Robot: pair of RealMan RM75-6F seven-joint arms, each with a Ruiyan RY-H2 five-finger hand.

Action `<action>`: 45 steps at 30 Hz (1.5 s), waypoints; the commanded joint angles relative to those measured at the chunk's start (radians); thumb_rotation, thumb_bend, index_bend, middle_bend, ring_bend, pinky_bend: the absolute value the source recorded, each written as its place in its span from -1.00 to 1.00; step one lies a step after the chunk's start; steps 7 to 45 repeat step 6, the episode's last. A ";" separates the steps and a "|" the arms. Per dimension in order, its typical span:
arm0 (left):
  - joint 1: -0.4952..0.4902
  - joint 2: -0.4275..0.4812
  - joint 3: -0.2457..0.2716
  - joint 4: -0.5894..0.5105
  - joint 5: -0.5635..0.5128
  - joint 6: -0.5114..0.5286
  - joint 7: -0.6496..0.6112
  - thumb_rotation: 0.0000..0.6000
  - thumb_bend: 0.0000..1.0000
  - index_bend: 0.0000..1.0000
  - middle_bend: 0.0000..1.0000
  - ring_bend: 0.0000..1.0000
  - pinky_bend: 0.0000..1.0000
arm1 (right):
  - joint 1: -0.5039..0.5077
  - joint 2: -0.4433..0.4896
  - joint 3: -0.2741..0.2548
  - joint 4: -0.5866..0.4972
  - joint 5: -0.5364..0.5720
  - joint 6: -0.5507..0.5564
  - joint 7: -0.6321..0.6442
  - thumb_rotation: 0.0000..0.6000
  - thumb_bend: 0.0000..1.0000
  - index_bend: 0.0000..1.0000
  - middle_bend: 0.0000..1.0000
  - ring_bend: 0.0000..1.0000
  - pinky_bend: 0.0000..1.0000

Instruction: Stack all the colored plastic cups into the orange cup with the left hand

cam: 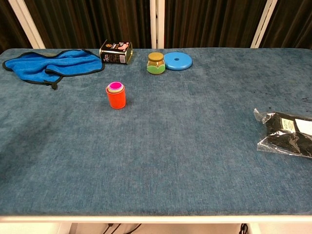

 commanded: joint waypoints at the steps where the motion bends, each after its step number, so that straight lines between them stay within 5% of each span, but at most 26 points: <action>1: 0.097 0.017 0.062 0.072 0.058 0.079 -0.065 1.00 -0.58 -0.87 -0.82 -0.95 -0.86 | -0.002 -0.006 0.007 0.009 0.008 0.010 0.004 1.00 -0.35 -1.00 -1.00 -1.00 -1.00; 6: 0.158 -0.028 0.045 0.146 0.088 0.158 -0.058 1.00 -0.56 -0.89 -0.84 -0.96 -0.87 | 0.001 -0.006 0.008 0.013 0.027 -0.005 0.006 1.00 -0.35 -1.00 -1.00 -1.00 -1.00; 45: 0.158 -0.028 0.045 0.146 0.088 0.158 -0.058 1.00 -0.56 -0.89 -0.84 -0.96 -0.87 | 0.001 -0.006 0.008 0.013 0.027 -0.005 0.006 1.00 -0.35 -1.00 -1.00 -1.00 -1.00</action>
